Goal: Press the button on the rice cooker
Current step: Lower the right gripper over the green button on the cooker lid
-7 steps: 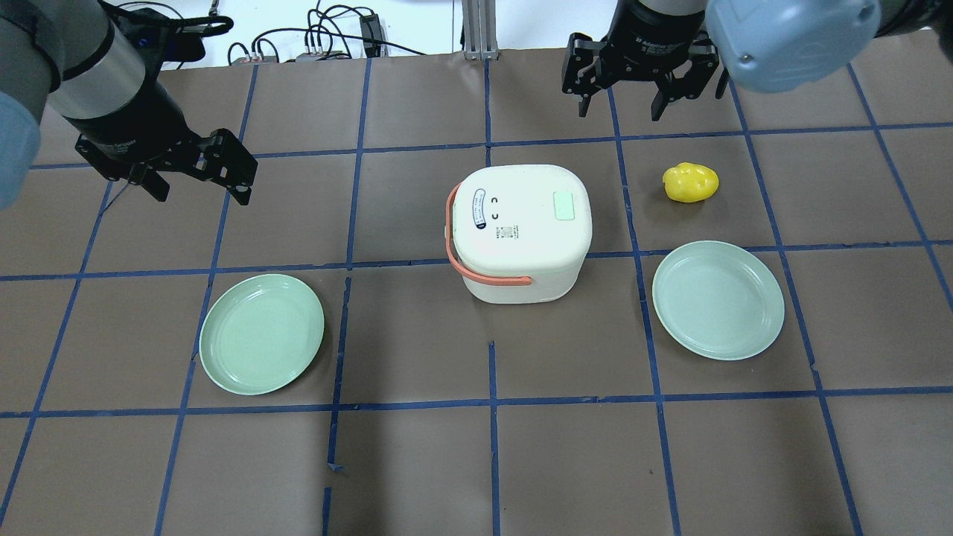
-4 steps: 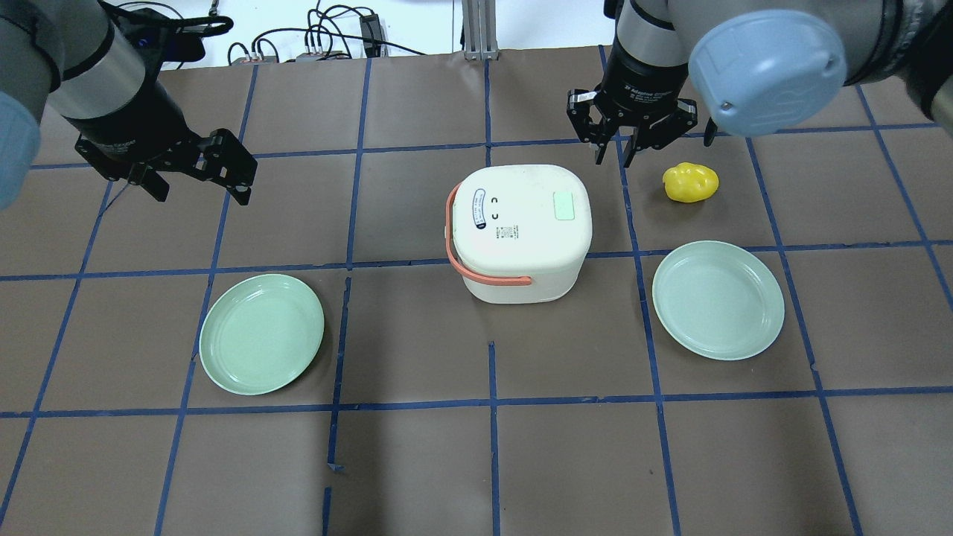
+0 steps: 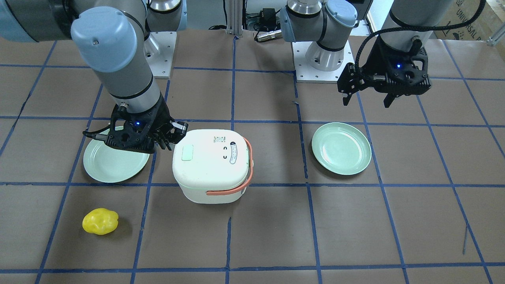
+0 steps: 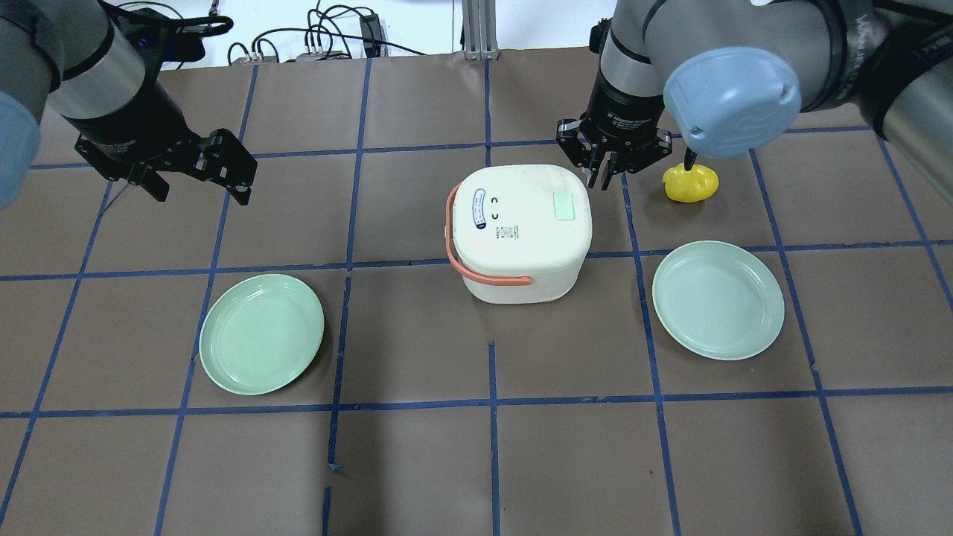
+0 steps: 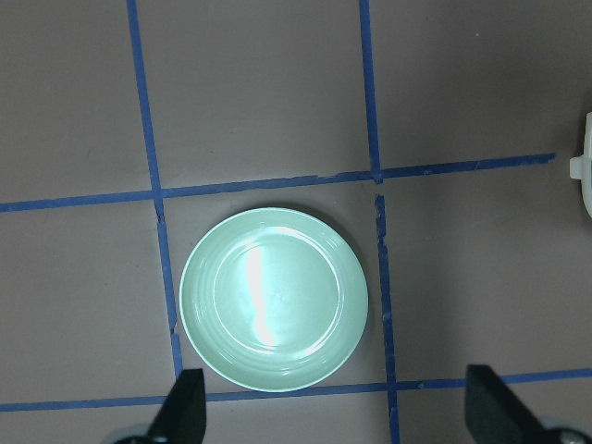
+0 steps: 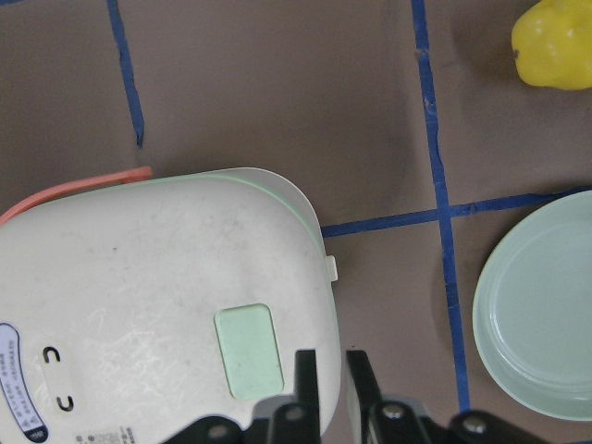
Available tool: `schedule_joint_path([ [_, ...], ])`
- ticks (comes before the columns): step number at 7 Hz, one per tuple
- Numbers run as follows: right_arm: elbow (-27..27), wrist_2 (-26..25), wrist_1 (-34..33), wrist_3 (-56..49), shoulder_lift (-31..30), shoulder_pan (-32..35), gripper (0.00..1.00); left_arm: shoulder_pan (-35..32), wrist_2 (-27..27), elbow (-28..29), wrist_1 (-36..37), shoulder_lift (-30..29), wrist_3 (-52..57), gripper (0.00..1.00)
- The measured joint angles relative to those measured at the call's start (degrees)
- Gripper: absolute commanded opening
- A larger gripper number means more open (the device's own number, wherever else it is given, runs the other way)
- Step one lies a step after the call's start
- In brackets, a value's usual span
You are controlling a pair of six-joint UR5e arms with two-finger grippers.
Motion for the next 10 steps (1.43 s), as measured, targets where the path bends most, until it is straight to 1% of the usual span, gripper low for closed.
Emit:
schedule_joint_path([
  [2,0.05,0.47,-0.97,0.03,1.15,1.01,0.24,0.0,0.0,0.0,0.0,0.0,0.0,1.0],
  [5,0.09,0.55,-1.17,-0.09,1.54,2.15,0.13,0.0,0.0,0.0,0.0,0.0,0.0,1.0],
  [7,0.26,0.67,-1.2,-0.16,1.58,2.41,0.11,0.0,0.0,0.0,0.0,0.0,0.0,1.0],
  [10,0.39,0.65,-1.21,-0.3,1.64,2.5,0.11,0.0,0.0,0.0,0.0,0.0,0.0,1.0],
])
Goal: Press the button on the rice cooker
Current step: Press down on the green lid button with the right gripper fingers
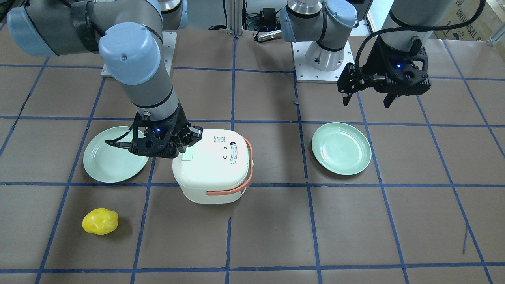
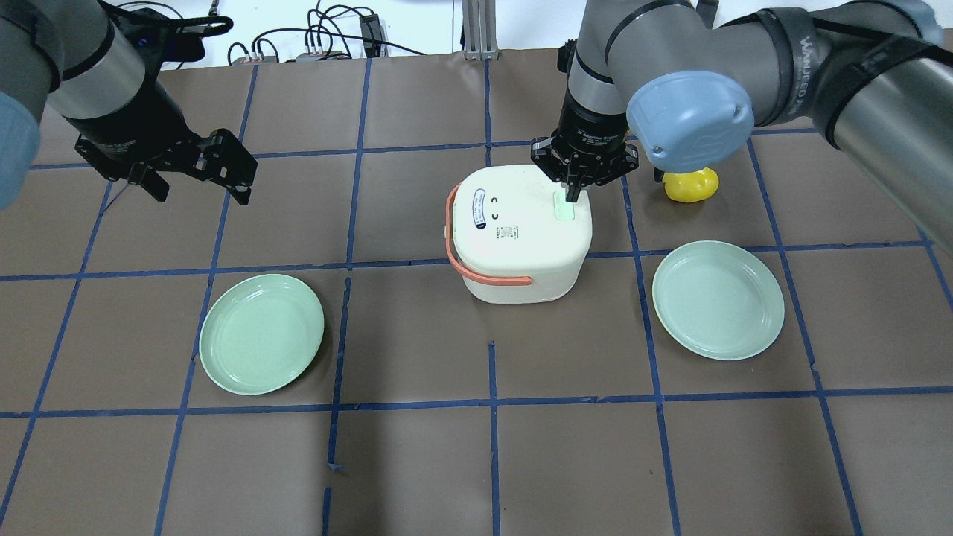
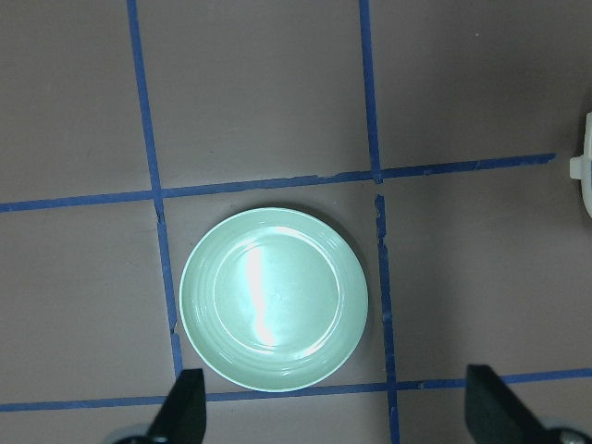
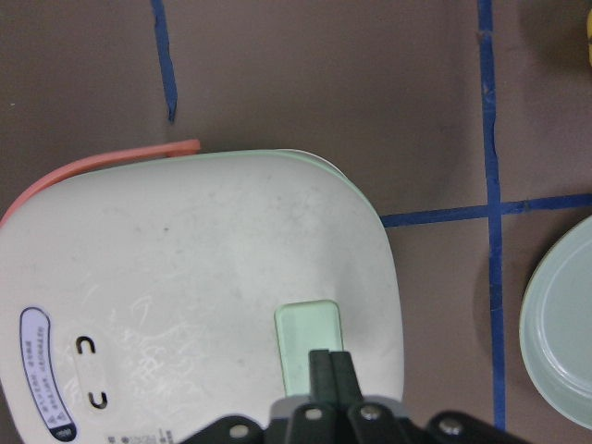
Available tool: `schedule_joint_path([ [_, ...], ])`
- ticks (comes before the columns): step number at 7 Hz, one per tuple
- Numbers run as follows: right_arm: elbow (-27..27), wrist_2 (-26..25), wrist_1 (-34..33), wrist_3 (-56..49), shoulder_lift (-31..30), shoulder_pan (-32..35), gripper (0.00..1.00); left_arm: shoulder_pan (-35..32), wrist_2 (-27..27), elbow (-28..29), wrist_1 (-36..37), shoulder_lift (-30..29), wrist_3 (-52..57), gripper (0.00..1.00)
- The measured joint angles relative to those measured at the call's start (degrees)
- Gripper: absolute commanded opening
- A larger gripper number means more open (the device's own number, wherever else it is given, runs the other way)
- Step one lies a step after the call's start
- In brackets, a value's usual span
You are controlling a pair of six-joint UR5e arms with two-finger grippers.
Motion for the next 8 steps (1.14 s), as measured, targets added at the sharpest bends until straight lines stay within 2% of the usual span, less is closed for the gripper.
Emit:
schedule_joint_path([
  [8,0.89,-0.03,-1.58,-0.04,1.54,0.33,0.11,0.0,0.0,0.0,0.0,0.0,0.0,1.0],
])
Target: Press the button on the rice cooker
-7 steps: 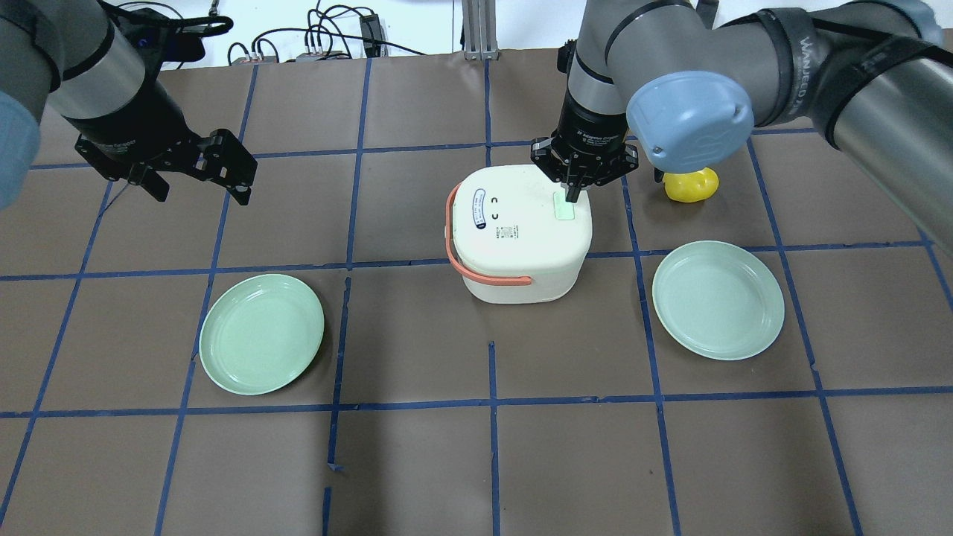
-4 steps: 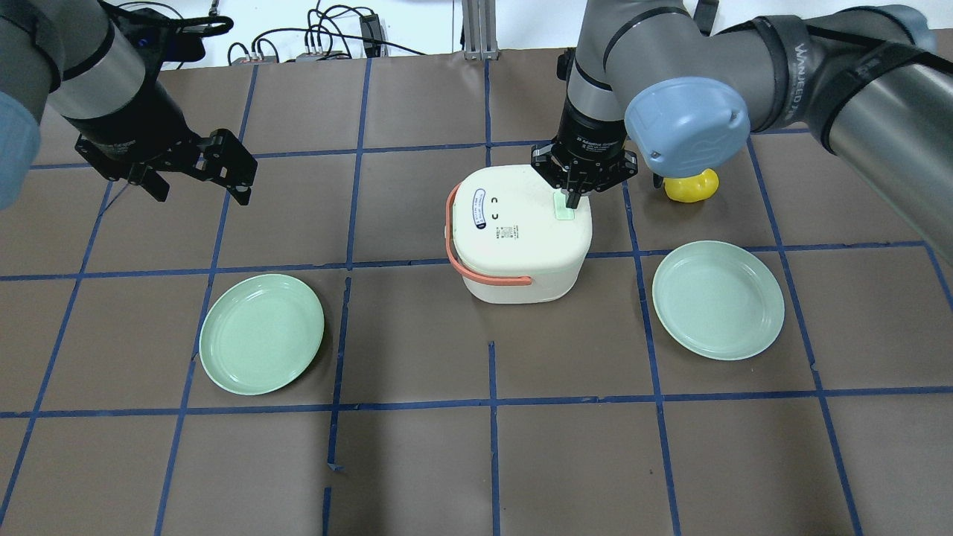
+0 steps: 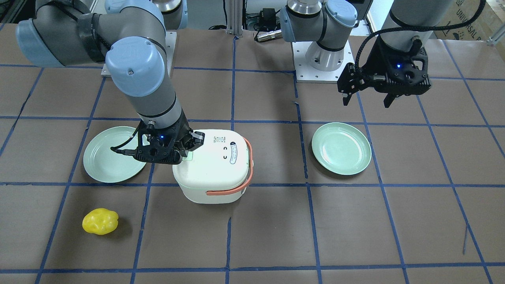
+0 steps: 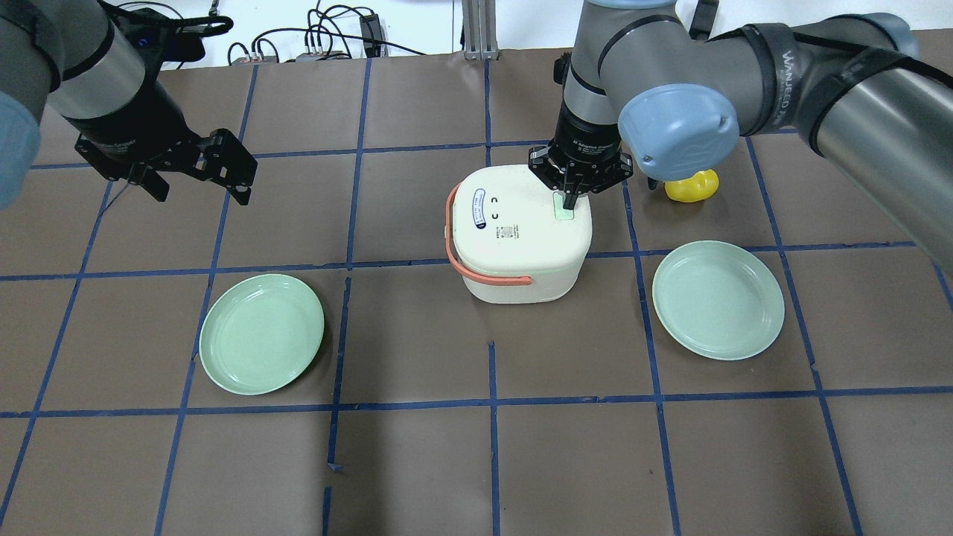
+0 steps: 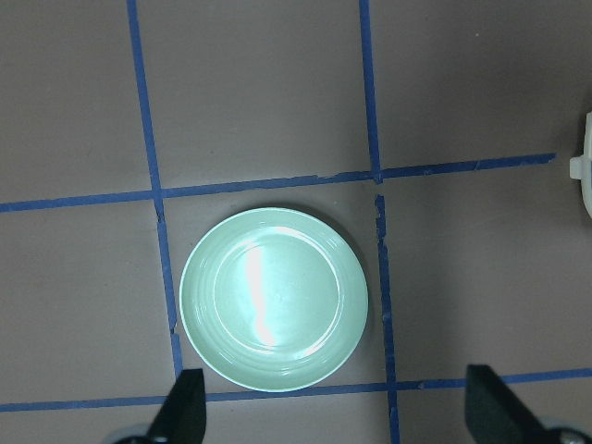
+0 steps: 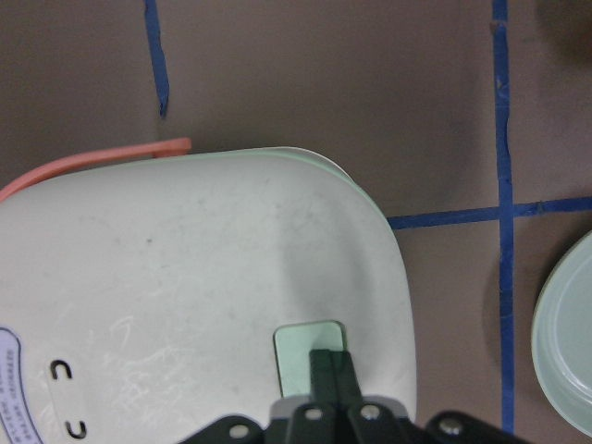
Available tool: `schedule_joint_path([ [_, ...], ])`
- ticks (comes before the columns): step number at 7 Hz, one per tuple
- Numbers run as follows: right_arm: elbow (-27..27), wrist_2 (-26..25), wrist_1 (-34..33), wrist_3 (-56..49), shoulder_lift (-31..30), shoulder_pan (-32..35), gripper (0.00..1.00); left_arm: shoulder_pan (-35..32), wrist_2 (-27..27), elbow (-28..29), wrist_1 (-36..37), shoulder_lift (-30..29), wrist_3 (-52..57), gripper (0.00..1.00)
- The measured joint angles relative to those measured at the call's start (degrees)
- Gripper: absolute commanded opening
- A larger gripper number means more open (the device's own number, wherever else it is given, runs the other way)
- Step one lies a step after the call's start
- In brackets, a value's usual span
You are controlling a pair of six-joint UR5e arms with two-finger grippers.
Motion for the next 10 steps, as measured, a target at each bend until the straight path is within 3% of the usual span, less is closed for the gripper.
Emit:
schedule_joint_path([
  [1,0.0,0.0,-0.16,0.08,0.15,0.28,0.11,0.0,0.0,0.0,0.0,0.0,0.0,1.0],
  [3,-0.33,0.01,-0.12,0.3,-0.01,0.47,0.29,0.0,0.0,0.0,0.0,0.0,0.0,1.0],
  [5,-0.96,-0.44,1.27,0.38,-2.5,0.49,0.8,0.0,0.0,0.0,0.0,0.0,0.0,1.0],
  [7,-4.51,-1.41,9.27,-0.32,-9.02,-0.82,0.92,0.0,0.0,0.0,0.0,0.01,0.0,1.0],
  [9,-11.17,-1.75,20.36,-3.28,-12.76,-3.72,0.96,0.0,0.0,0.0,0.0,0.01,0.0,1.0],
  [10,-12.45,-1.66,22.72,-4.19,-13.23,-4.69,1.0,0.0,0.0,0.0,0.0,0.01,0.0,1.0],
])
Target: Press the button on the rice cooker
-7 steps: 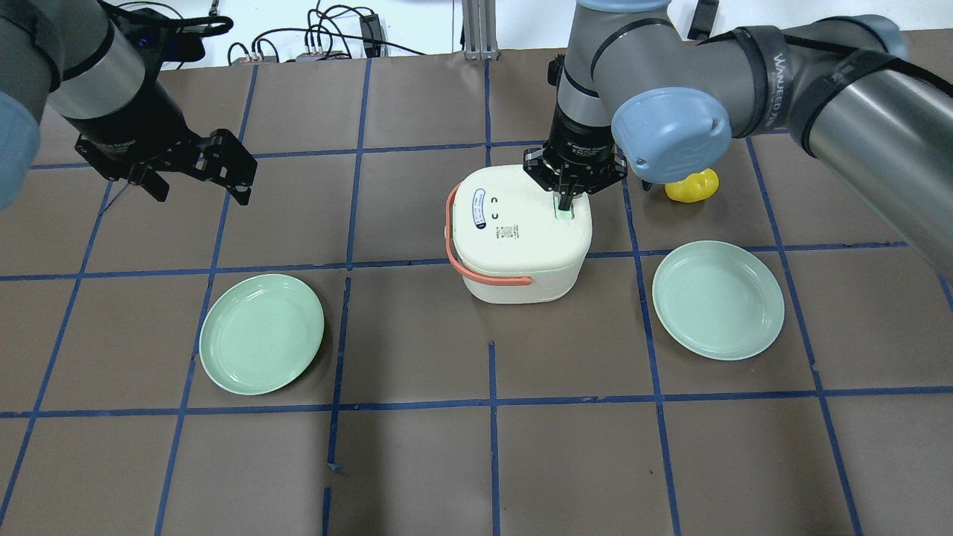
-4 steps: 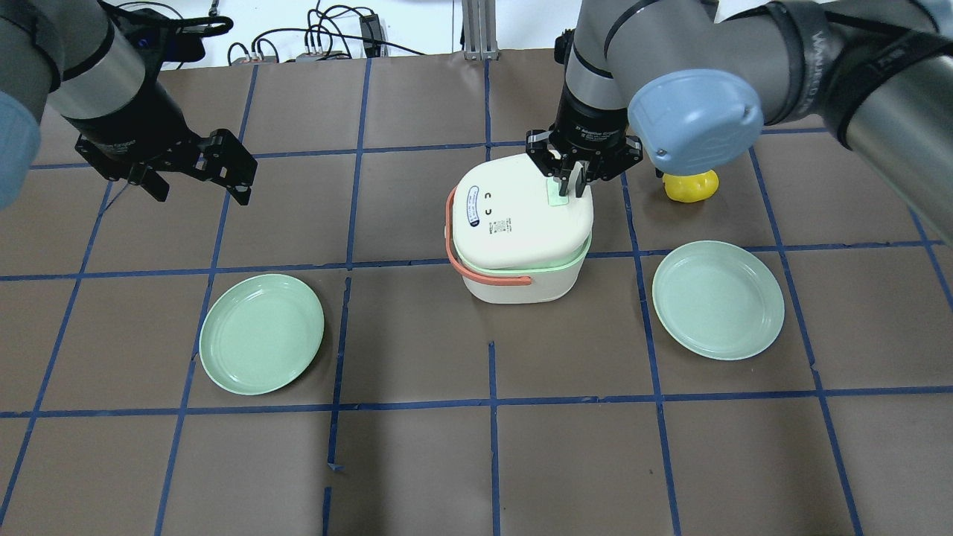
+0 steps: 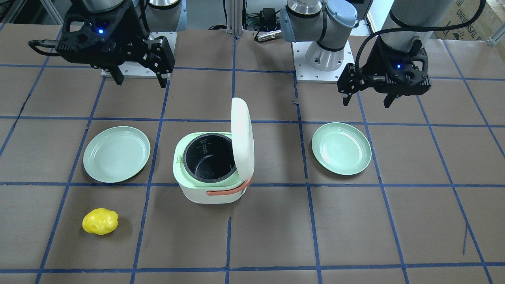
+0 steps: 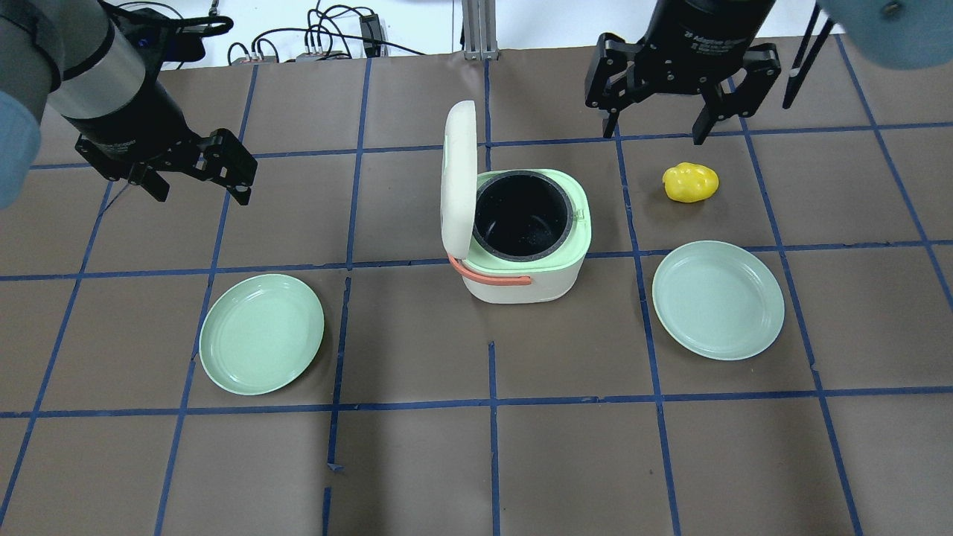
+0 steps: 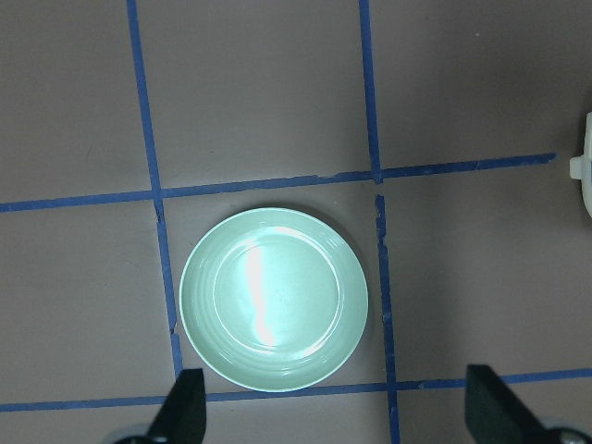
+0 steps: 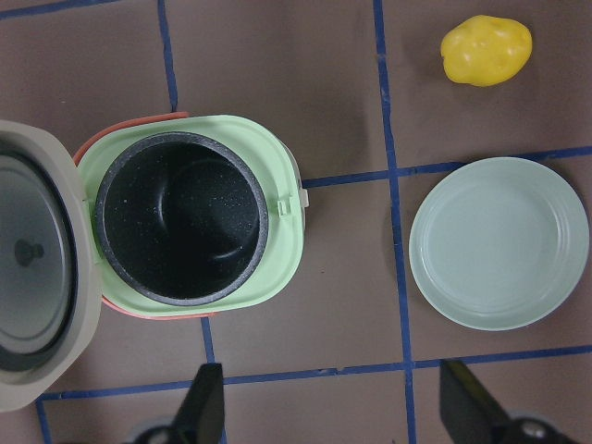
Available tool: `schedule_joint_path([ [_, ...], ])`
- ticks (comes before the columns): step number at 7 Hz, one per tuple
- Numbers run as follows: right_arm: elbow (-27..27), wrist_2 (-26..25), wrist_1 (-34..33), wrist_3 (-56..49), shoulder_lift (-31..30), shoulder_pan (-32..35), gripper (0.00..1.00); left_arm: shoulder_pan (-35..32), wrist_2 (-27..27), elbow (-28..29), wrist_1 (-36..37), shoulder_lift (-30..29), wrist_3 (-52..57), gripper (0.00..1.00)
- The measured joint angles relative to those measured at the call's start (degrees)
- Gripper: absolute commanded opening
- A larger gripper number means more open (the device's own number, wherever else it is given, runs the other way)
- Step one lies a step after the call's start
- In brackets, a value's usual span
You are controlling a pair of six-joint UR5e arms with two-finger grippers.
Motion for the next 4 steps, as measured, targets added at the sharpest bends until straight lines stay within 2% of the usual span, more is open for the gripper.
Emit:
schedule_joint_path([
  [4,0.43,0.48,0.56,-1.16,0.33,-0.99,1.0,0.0,0.0,0.0,0.0,-0.01,0.0,1.0],
])
